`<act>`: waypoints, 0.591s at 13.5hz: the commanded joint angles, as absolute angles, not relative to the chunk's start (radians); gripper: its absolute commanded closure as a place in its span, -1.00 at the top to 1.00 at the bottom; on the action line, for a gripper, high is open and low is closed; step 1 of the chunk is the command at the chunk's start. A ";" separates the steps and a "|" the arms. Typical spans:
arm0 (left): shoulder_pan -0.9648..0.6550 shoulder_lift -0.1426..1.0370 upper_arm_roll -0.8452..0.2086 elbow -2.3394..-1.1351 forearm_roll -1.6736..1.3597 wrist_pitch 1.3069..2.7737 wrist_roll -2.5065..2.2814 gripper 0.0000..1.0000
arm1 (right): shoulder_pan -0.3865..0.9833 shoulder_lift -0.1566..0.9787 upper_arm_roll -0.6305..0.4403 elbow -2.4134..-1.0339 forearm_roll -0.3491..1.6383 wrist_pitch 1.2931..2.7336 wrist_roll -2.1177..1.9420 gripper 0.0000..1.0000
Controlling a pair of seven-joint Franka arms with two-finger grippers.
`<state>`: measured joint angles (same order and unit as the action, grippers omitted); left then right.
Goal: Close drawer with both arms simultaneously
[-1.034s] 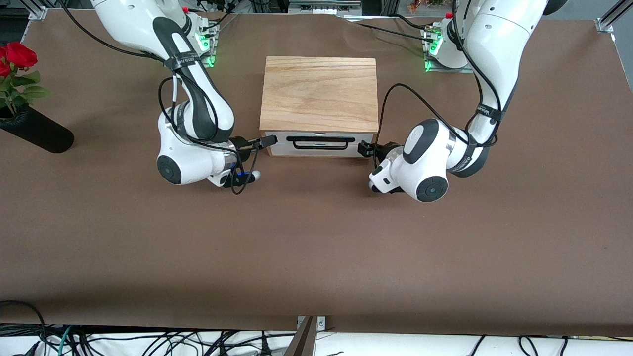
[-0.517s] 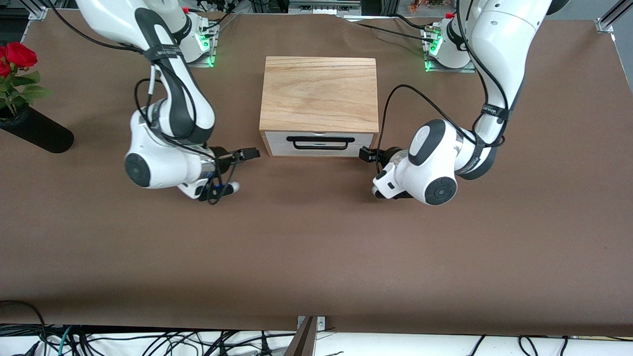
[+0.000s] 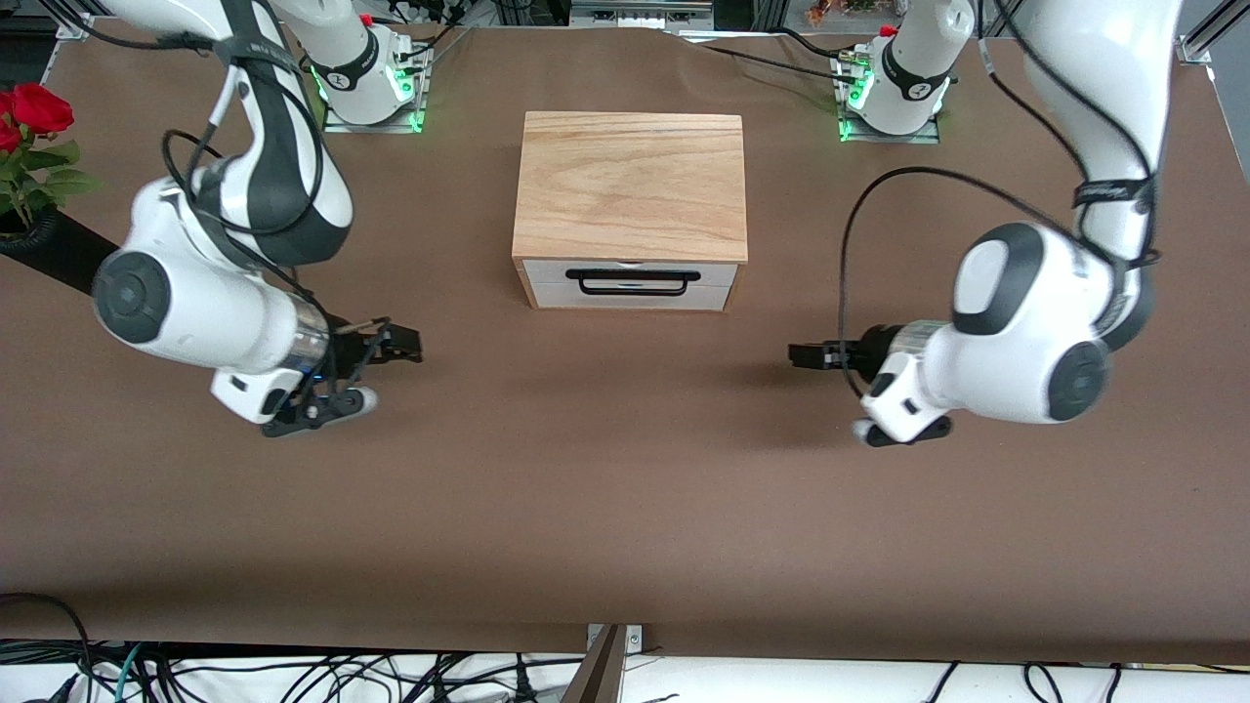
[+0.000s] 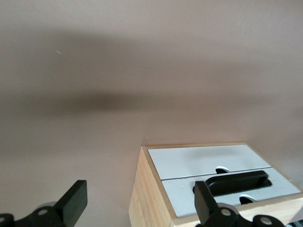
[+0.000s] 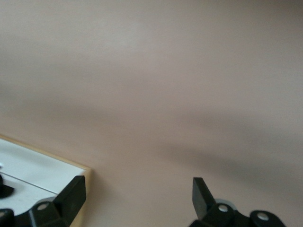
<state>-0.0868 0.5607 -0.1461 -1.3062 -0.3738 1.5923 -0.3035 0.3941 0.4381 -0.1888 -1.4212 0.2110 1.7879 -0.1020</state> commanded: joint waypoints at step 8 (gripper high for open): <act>-0.087 0.220 -0.132 -1.377 -0.069 1.489 -0.273 1.00 | 0.333 0.134 -0.287 -1.457 0.100 1.559 -0.121 1.00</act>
